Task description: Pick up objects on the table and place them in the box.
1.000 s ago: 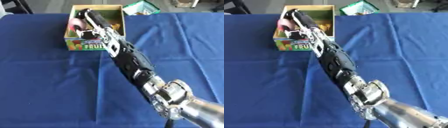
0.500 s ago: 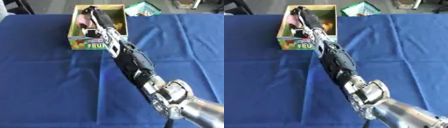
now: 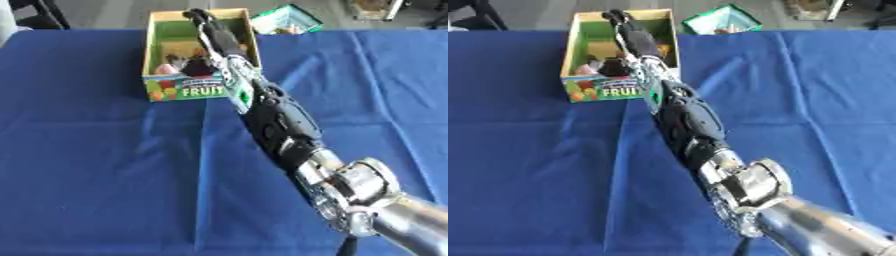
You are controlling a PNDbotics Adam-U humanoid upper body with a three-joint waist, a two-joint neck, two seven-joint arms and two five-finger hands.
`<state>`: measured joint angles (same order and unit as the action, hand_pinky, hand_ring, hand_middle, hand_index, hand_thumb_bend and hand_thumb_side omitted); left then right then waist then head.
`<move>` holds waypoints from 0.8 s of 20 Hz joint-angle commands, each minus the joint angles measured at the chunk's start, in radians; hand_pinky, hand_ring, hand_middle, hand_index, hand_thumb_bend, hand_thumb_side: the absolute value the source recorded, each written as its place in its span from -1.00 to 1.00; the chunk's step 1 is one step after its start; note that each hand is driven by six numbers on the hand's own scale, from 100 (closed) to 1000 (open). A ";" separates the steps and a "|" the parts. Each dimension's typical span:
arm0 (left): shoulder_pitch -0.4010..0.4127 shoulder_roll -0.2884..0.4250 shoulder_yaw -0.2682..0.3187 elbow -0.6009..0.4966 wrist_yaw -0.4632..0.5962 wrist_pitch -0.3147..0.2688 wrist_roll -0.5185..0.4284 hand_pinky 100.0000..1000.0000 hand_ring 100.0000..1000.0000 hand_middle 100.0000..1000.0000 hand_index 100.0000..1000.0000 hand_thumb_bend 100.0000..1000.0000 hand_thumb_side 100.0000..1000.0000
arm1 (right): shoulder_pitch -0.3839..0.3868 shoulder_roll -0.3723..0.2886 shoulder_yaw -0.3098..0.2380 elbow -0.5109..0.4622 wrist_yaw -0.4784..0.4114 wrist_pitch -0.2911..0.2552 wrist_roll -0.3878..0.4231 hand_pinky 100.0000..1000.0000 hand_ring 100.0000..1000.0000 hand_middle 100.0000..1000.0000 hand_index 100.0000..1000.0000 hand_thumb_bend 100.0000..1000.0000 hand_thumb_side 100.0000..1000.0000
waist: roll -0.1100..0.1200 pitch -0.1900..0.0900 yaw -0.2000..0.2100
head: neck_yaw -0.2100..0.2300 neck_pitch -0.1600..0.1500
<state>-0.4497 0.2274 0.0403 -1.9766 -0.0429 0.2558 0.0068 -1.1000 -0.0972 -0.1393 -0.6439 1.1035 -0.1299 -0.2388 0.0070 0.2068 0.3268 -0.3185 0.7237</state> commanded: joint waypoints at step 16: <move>0.063 0.028 0.044 -0.001 -0.021 0.014 0.036 0.47 0.01 0.11 0.29 -0.62 0.41 | 0.005 -0.112 -0.021 -0.180 -0.208 -0.051 -0.036 0.84 1.00 0.74 0.84 0.21 -0.51 | 0.012 -0.037 -0.114 | 0.054 0.016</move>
<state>-0.3800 0.2292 0.0678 -1.9694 -0.0556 0.2692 0.0330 -1.0764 -0.1826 -0.1542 -0.7794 0.9164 -0.1663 -0.2752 0.0157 0.1893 0.2029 -0.2757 0.7326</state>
